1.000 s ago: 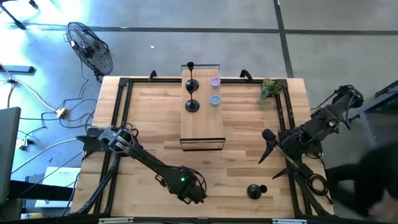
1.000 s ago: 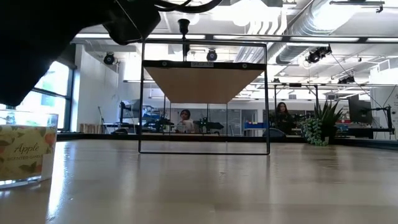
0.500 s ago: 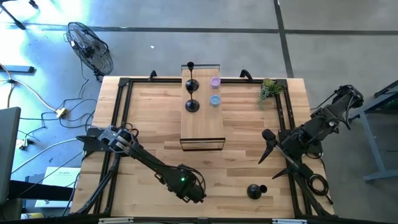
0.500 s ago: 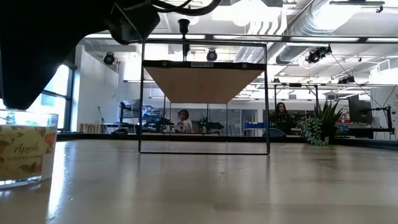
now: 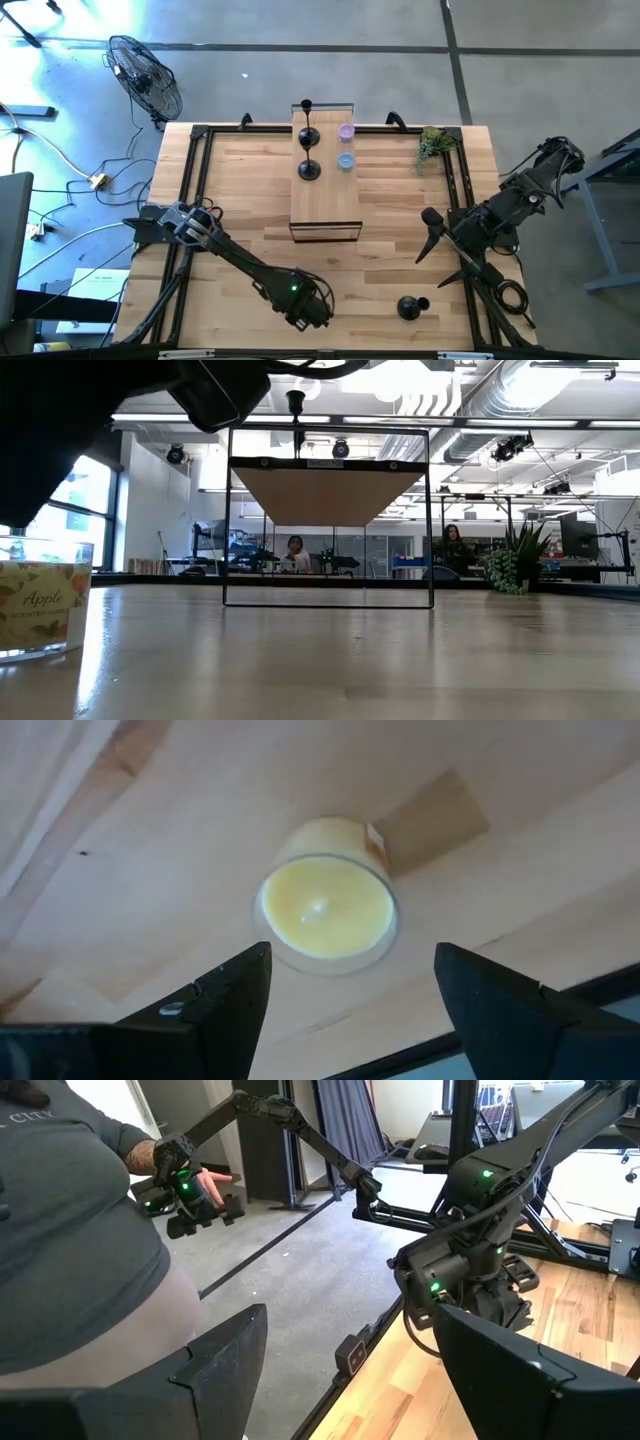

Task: Pick & Place candle stick holders
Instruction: Put the yellow scented candle on the shelf

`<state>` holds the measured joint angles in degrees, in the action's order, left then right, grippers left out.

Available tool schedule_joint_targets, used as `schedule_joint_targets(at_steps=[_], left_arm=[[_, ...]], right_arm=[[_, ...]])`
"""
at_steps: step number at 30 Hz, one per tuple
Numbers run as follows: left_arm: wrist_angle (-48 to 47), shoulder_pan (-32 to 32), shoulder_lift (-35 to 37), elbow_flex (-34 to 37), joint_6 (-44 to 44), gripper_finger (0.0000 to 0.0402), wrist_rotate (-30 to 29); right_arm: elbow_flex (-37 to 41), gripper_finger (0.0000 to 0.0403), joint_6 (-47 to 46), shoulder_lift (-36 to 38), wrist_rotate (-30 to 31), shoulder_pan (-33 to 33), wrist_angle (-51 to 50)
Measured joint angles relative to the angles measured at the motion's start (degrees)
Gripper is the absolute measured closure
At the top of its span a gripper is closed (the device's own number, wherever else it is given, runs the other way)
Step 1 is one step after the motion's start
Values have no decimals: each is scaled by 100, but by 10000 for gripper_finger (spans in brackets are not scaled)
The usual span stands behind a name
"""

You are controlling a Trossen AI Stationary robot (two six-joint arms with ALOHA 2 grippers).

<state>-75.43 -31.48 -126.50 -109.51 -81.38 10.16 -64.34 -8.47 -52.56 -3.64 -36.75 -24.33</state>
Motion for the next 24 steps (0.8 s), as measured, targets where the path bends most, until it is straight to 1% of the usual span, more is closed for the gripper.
schedule_joint_targets(at_steps=[13,19,24], left_arm=[[91,2,0,0,157,128,-21],[27,2,0,0,-77,128,-20],[-15,2,2,0,-183,128,-150]], right_arm=[[0,121,101,0,-42,0,-77],[0,121,105,0,-48,1,-75],[0,121,105,0,-84,2,-75]])
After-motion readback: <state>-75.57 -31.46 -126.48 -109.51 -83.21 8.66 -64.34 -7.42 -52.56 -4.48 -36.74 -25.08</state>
